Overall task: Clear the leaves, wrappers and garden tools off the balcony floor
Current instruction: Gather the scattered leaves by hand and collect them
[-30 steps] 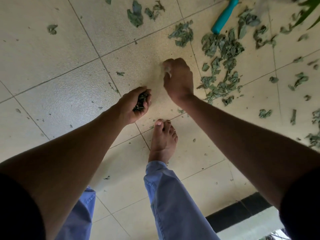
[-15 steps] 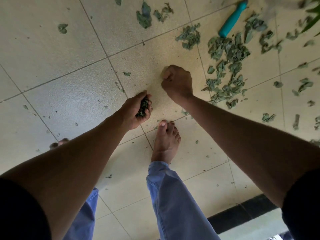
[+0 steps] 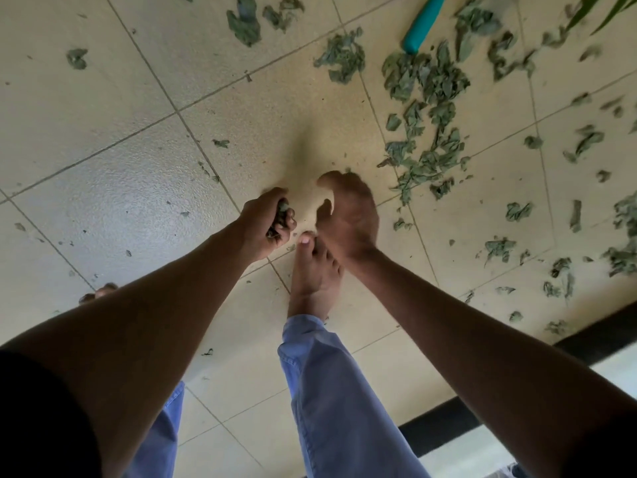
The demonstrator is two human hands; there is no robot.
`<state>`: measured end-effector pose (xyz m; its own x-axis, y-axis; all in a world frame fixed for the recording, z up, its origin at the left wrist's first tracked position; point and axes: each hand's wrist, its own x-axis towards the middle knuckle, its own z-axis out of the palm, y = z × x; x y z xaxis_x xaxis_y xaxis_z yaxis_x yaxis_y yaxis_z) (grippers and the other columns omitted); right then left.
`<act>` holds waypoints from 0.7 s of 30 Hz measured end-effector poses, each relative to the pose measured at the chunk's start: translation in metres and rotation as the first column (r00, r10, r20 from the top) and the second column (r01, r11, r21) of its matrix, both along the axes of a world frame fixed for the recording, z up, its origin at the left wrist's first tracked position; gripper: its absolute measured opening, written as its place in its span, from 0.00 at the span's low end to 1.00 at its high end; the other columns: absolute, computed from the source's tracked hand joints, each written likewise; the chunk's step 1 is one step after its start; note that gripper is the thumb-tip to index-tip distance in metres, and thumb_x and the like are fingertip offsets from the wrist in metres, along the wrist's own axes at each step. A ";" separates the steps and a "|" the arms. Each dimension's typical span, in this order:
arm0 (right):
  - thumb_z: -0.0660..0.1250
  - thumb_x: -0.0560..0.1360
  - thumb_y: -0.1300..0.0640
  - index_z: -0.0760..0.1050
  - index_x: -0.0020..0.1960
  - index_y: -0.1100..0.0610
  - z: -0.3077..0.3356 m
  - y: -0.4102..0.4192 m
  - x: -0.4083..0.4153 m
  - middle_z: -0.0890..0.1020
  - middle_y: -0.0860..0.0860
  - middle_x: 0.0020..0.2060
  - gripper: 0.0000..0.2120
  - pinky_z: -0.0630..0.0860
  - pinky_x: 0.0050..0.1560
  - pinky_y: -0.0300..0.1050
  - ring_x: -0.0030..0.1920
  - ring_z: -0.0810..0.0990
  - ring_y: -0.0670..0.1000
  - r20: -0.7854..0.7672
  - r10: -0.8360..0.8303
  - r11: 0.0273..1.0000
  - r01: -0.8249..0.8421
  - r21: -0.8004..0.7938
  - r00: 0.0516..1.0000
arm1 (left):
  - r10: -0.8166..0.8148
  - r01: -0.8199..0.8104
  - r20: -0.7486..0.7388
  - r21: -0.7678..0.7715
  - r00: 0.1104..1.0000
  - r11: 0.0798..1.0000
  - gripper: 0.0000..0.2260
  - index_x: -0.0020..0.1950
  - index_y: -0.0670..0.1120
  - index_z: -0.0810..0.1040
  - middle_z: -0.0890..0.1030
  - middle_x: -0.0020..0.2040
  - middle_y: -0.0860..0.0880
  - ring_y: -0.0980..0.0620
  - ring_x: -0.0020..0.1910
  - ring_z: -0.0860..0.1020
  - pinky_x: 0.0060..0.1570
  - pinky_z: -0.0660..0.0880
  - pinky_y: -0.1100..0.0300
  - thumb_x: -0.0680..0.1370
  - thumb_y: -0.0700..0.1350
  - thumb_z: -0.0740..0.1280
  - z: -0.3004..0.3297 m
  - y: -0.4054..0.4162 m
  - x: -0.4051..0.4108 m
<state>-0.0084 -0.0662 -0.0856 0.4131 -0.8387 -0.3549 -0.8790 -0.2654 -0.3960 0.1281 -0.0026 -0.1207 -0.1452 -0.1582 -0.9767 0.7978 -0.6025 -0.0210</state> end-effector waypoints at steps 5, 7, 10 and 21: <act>0.72 0.65 0.69 0.63 0.74 0.50 -0.025 -0.023 -0.041 0.67 0.59 0.65 0.41 0.80 0.48 0.52 0.59 0.72 0.60 -0.402 0.260 0.965 -0.249 0.081 0.878 | -0.044 0.045 -0.038 0.022 0.998 0.999 0.14 0.38 0.49 0.70 0.73 0.30 0.50 0.56 0.26 0.72 0.18 0.62 0.68 0.83 0.49 0.66 -0.001 0.001 -0.011; 0.70 0.68 0.70 0.64 0.73 0.52 -0.030 -0.023 -0.048 0.67 0.59 0.65 0.36 0.82 0.47 0.52 0.58 0.73 0.59 -0.352 0.298 0.955 -0.281 0.098 0.887 | -0.029 0.030 -0.053 0.029 0.998 0.999 0.14 0.39 0.48 0.70 0.74 0.29 0.50 0.56 0.25 0.72 0.18 0.62 0.68 0.83 0.49 0.66 0.000 0.002 -0.014; 0.63 0.72 0.74 0.69 0.68 0.57 -0.034 -0.026 -0.049 0.69 0.60 0.63 0.27 0.82 0.50 0.51 0.55 0.75 0.60 -0.264 0.285 0.958 -0.267 0.102 0.922 | 0.005 -0.002 -0.064 0.044 0.998 0.999 0.14 0.39 0.48 0.70 0.74 0.29 0.50 0.56 0.26 0.71 0.18 0.63 0.68 0.83 0.49 0.65 0.001 0.005 -0.015; 0.67 0.72 0.74 0.81 0.43 0.64 0.010 -0.013 -0.007 0.84 0.56 0.41 0.08 0.78 0.42 0.48 0.43 0.81 0.53 0.132 -0.133 0.959 0.094 0.267 0.982 | 0.117 -0.113 -0.068 0.053 0.991 0.992 0.13 0.40 0.48 0.71 0.76 0.30 0.49 0.55 0.28 0.74 0.20 0.66 0.68 0.83 0.50 0.66 0.025 0.025 -0.007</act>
